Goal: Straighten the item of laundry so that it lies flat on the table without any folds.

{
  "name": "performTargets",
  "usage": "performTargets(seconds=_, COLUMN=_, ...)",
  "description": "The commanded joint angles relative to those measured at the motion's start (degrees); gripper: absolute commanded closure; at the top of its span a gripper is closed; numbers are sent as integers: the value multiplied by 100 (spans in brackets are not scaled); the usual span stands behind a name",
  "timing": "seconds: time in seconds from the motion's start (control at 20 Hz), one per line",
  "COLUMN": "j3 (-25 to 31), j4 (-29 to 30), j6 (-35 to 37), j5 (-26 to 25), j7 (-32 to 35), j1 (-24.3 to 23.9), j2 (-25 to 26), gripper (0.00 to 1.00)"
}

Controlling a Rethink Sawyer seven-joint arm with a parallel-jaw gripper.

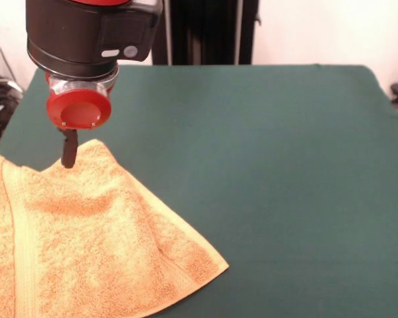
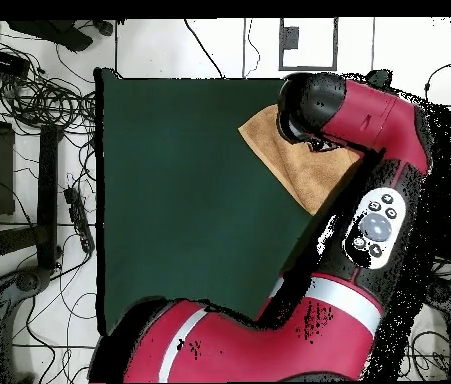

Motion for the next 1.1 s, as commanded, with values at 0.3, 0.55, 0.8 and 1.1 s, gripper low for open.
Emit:
performTargets(seconds=0.3, j3=124, j4=280, j6=707, j5=139, j7=1284, j1=208, j2=11, gripper=0)
performTargets(seconds=0.55, j3=525, j4=811, j6=244, j5=354, j7=1251, j1=340, j2=-76, gripper=0)
performTargets(seconds=0.8, j3=757, j4=1074, j6=-17, j5=627, j7=1451, j1=522, j2=-56, gripper=0)
performTargets(seconds=1.1, j3=664, j4=1221, j6=-240, j5=755, j7=1648, j1=745, j2=144, gripper=0)
